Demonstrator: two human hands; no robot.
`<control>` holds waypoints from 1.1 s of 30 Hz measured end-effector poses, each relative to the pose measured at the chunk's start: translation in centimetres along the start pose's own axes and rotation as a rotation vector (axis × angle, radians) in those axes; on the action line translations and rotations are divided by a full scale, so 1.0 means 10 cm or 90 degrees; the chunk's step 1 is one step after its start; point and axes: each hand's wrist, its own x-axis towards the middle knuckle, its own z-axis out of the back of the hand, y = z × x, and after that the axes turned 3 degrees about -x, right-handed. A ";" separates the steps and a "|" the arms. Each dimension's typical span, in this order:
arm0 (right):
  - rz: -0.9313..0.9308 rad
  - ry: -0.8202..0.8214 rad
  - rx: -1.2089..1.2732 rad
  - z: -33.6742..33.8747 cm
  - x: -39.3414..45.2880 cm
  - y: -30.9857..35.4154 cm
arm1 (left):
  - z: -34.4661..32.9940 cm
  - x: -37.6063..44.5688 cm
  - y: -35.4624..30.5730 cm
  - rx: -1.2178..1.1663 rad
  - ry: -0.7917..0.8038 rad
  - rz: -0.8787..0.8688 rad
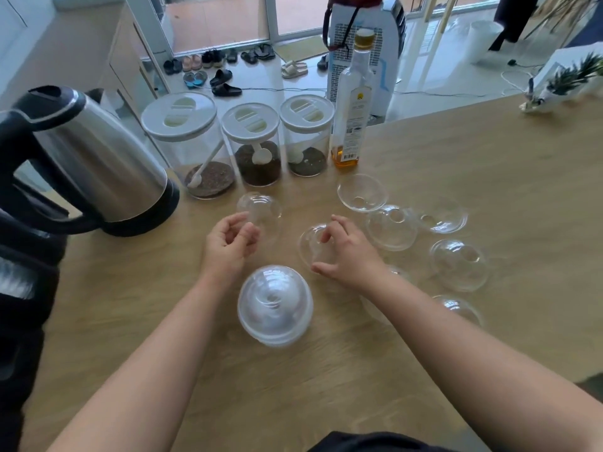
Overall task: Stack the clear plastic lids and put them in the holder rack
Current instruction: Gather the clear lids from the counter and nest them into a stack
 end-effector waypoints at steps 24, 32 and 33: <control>0.231 -0.018 0.245 0.41 -0.57 0.87 | 0.45 -0.21 -0.02 0.379 0.004 0.053; 0.302 -0.002 0.122 0.17 -0.73 0.85 | 0.67 -0.61 -0.16 0.253 -0.090 0.032; 0.298 -0.006 0.115 0.15 -0.73 0.82 | 0.67 -0.65 -0.20 0.240 -0.097 0.023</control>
